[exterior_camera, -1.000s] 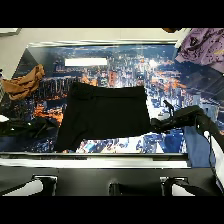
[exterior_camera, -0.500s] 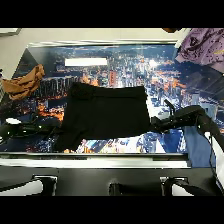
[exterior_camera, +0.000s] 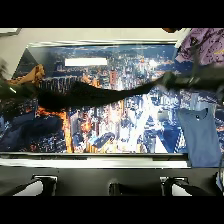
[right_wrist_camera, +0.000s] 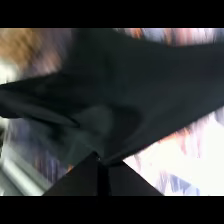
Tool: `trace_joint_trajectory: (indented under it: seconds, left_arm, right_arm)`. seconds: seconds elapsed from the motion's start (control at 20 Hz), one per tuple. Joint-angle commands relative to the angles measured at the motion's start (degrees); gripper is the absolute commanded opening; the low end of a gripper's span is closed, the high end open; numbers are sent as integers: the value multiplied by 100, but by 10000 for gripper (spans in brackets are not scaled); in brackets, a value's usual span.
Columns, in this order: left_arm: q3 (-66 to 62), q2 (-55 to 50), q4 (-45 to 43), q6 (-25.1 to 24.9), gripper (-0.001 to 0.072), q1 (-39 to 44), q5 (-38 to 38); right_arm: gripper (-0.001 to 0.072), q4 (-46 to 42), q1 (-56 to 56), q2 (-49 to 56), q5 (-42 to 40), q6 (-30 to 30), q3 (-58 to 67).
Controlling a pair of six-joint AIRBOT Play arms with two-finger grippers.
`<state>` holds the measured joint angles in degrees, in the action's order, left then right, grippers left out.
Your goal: Fold the clothes and pants, and hang the long-sleeved shirts on hangers.
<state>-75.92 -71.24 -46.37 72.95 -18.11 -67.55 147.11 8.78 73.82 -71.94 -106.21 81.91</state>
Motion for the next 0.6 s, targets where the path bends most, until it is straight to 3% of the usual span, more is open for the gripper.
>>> trace_joint_trajectory:
  seconds: [0.0, 0.15, 0.3, 0.55]
  left_arm:
    - [-2317, 520, -1281, 693, 18, 9, -142]
    - [-3340, 1172, -2122, 1178, 17, 9, -295]
    - [-3410, 2017, -2747, 1523, 18, 9, -385]
    - [-3403, 2430, -2874, 1685, 18, 9, -741]
  right_arm:
    - [26, -170, -4, -367, 164, 356, 2149]
    - [26, -634, -4, -1130, 109, 791, 3088]
    - [26, -1279, -4, -2059, 177, 1276, 3206]
    - [26, -2218, -4, -2581, 79, 1971, 3200]
